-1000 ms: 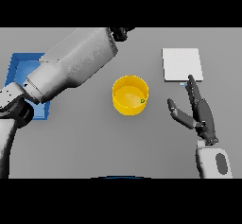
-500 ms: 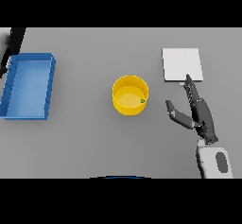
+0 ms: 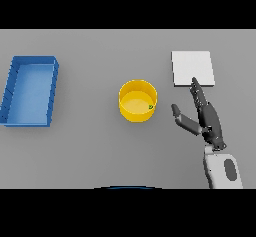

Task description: Pick up the red beaker and tilt it to pour out 1 green nut into yellow bowl. Pick up the yellow bowl and place it on the metallic measuring scale.

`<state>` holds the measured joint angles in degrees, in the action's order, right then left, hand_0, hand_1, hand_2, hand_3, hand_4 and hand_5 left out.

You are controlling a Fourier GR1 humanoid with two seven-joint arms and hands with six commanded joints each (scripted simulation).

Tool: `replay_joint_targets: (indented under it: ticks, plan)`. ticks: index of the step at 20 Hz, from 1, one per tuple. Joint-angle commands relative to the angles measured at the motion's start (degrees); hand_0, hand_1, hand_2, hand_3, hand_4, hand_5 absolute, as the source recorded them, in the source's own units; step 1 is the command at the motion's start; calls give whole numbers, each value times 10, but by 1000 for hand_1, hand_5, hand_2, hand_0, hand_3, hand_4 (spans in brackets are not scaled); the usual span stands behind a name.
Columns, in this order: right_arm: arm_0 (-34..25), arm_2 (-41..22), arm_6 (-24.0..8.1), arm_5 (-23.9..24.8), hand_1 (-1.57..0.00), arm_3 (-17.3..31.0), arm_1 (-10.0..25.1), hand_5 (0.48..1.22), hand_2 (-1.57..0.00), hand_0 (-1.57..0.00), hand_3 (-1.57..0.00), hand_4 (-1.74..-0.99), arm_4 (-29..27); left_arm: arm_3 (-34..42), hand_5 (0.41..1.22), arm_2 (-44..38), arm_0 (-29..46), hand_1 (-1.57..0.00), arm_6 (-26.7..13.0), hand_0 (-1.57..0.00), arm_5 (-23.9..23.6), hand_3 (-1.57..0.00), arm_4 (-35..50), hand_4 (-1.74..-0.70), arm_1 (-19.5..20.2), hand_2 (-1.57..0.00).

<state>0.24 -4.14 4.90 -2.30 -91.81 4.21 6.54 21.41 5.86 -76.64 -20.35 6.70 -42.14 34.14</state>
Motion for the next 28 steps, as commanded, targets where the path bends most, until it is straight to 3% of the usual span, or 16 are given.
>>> replay_joint_targets:
  ticks: [1,5,9,16,18,21,24,25,26,28]
  plan:
    - [-2,2,-3,-1,1,-1,5,659,1,1,1,-1278,0,6,1221,-16,25,-1569,-12,-1571,-10,-1486,21,-1735,0,-1569]
    - [-5,7,5,-6,1,2,19,677,1,1,1,-1307,1,53,1221,-52,123,-1570,-58,-1571,-37,-1418,82,-1739,-8,-1570]
    - [8,-3,10,-9,1,2,16,700,1,1,1,-1304,8,133,1221,-73,218,-1571,-109,-1571,-62,-1508,127,-1740,-15,-1571]
    - [9,-2,7,-4,1,-2,22,724,1,1,1,-1327,16,305,1221,-76,356,-1571,-146,-1571,-83,-1340,155,-1738,-22,-1571]
    - [8,1,12,-5,1,4,19,725,1,1,1,-1335,11,314,1146,-87,370,-1571,-146,-1571,-91,-1319,147,-1737,-32,-1571]
    - [5,-3,10,2,1,3,18,728,1,1,1,-1326,22,343,962,-94,396,-1571,-145,-1571,-74,-1442,141,-1588,-50,-1571]
    - [4,-7,11,-1,1,4,17,730,1,1,1,-1327,23,391,810,-102,431,-1571,-146,-1571,-42,-935,157,-1253,-59,-1571]
    - [7,-6,13,-3,1,1,18,731,1,1,1,-1325,21,403,779,-112,434,-1520,-146,-1571,-20,-852,169,-1135,-62,-1410]
    - [8,-5,11,-3,1,-4,22,731,1,1,1,-1320,21,420,757,-120,440,-1291,-145,-1437,-2,-715,187,-1046,-67,-1163]
    - [5,0,5,-4,1,3,21,727,1,1,1,-1321,14,451,716,-129,448,-830,-144,-982,31,-464,207,-922,-68,-747]
